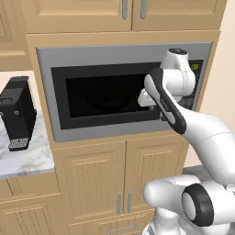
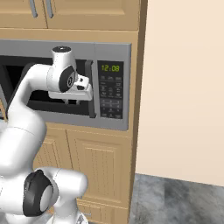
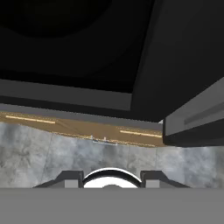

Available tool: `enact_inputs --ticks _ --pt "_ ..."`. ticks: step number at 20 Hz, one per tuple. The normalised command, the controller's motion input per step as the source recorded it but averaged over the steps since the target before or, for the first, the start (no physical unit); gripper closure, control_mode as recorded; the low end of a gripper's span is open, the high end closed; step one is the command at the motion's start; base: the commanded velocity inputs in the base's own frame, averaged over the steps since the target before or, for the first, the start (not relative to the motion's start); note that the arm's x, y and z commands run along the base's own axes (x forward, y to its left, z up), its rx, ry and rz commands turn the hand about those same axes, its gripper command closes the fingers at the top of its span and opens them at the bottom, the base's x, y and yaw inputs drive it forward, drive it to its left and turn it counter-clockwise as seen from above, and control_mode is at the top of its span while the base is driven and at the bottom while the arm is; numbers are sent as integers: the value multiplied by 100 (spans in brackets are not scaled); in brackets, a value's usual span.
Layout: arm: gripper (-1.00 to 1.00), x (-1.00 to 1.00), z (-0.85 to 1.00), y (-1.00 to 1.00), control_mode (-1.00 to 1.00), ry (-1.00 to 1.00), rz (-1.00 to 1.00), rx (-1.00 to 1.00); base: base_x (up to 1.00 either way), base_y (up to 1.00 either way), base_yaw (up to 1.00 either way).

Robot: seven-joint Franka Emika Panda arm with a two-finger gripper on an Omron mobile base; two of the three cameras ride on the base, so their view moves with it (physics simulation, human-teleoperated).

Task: The microwave is finished heating the steak and broccoli. Take the bowl containing the food and place it on the dining counter.

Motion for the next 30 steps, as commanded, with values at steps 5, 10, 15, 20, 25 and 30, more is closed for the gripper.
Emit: enact_inputs --ticks 5,10,15,20,25,30 --pt "-100 -22 -4 0 -100 -9 3 -1 0 0 0" --pt "-100 -67 -7 0 -100 -24 4 0 0 0 0" --pt "-100 -62 -5 0 -100 -21 4 0 0 0 0" --pt "-100 -7 0 0 -100 -1 1 0 0 0 0" --pt "-100 -1 0 0 100 0 0 0 -16 -12 0" --pt "-100 0 0 0 100 0 0 0 -26 -22 0"
